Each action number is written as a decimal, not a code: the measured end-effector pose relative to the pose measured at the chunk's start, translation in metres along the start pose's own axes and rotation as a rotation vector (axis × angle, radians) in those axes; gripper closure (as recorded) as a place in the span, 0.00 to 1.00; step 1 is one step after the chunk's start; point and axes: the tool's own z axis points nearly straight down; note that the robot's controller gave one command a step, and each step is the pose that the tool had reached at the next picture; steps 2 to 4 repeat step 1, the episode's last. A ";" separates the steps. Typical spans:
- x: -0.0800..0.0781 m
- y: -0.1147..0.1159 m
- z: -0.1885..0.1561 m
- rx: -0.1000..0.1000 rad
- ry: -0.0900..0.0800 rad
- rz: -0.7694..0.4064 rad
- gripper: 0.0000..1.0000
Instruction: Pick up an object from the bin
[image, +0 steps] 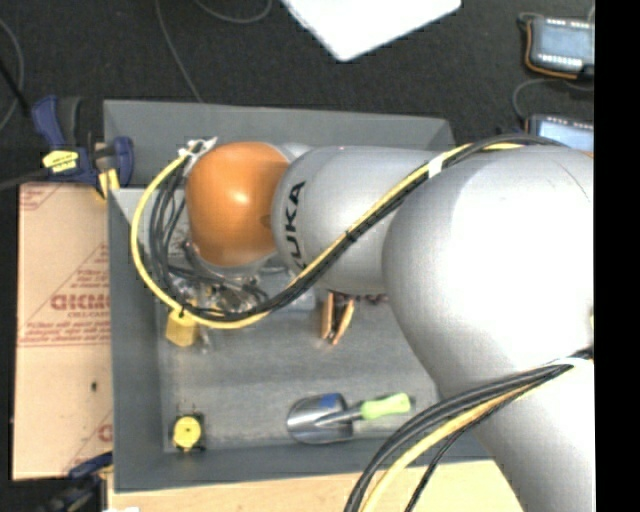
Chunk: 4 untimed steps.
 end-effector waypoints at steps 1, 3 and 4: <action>-0.001 0.000 -0.009 0.000 -0.002 0.001 1.00; -0.001 0.000 -0.009 0.000 -0.002 0.001 1.00; -0.001 0.000 -0.009 0.000 -0.002 0.001 1.00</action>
Offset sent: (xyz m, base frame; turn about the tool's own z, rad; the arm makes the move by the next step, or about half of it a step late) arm 0.0000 0.0001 0.0597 0.0000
